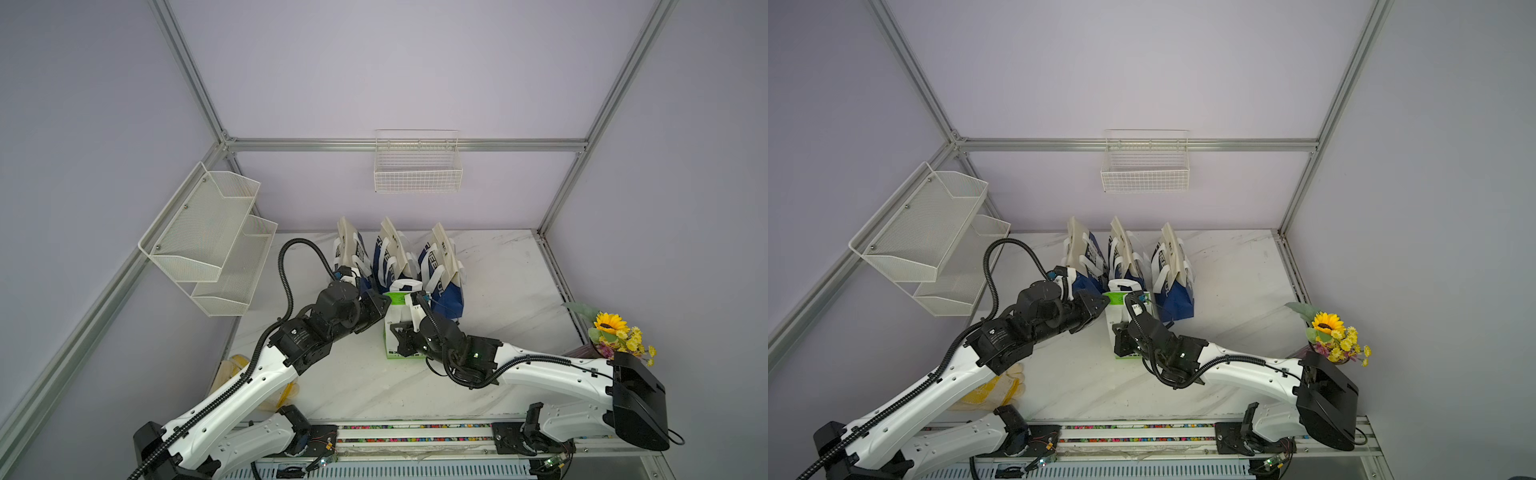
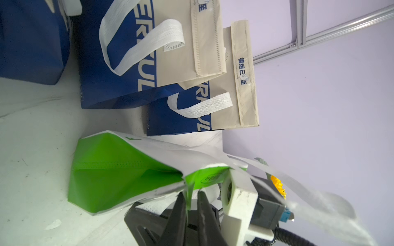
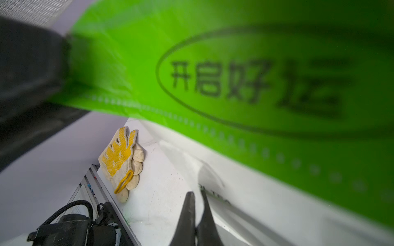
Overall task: Open the takeout bag
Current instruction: Open the takeout bag at the center of the board.
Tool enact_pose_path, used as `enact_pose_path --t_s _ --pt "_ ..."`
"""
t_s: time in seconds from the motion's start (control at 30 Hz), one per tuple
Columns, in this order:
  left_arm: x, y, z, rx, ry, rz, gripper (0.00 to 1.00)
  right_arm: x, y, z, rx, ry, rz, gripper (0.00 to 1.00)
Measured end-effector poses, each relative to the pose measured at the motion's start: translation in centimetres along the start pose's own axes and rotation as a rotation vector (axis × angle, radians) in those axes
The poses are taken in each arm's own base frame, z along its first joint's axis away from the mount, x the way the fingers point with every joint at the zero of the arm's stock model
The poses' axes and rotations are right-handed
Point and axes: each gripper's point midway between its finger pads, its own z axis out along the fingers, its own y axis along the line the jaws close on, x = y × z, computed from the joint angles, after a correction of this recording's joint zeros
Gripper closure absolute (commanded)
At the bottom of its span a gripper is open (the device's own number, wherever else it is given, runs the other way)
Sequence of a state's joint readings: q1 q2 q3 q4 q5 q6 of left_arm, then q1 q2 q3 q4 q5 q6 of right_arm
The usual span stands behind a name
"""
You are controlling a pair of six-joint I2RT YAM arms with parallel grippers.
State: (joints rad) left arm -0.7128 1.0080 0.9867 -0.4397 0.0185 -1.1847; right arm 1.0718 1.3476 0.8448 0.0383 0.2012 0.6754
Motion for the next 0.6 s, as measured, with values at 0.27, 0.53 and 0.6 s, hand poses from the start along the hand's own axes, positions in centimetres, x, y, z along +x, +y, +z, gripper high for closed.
enact_pose_path --t_s 0.27,0.53,0.6 --pt "0.0 -0.2 0.7 0.012 0.005 0.016 1.00 -0.2 0.0 0.0 -0.002 -0.007 0.004 1.00" --pt "-0.4 -0.7 0.4 0.037 -0.013 -0.020 1.00 0.0 -1.0 1.0 0.014 -0.056 0.032 1.00" --pt "-0.5 -0.9 0.3 0.044 -0.019 -0.036 1.00 -0.1 -1.2 1.4 0.011 -0.071 0.039 1.00"
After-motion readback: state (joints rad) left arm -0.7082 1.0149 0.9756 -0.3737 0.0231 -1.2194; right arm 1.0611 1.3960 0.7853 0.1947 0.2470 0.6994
